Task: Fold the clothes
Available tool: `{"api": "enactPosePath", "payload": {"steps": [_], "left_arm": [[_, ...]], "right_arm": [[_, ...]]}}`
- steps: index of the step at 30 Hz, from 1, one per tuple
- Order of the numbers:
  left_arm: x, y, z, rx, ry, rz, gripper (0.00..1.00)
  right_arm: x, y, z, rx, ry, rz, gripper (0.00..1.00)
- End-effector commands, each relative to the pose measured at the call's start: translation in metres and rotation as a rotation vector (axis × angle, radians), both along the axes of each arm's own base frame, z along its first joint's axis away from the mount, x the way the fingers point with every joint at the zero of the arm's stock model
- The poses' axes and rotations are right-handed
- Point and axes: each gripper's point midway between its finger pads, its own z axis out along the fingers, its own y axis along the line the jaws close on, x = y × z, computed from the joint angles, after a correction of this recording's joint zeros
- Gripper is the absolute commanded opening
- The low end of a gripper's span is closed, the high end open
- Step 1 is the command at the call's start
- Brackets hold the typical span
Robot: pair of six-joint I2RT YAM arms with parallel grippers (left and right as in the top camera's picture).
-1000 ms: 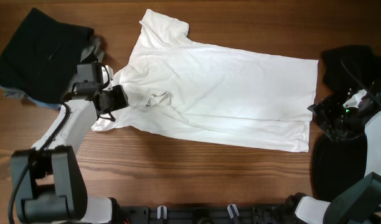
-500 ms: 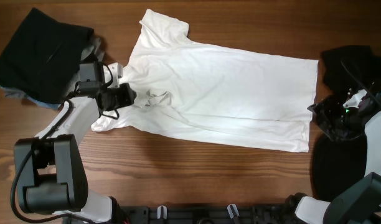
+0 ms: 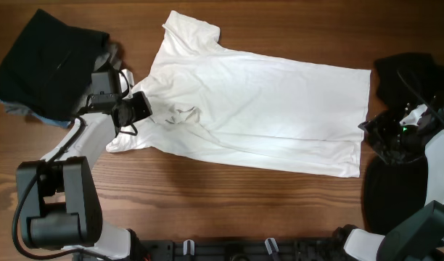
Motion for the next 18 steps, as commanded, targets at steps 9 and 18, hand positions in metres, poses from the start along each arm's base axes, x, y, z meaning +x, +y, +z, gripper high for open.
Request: {"api": "enactPosePath", "payload": {"steps": [9, 18], "left_arm": [[-0.004, -0.03, 0.04, -0.151, -0.061, -0.1, 0.47], [-0.036, -0.037, -0.012, -0.111, 0.136, -0.103, 0.47]], "right_arm": [[0.004, -0.006, 0.008, -0.033, -0.026, 0.013, 0.73], [0.004, -0.006, 0.008, -0.034, -0.028, 0.013, 0.73]]}}
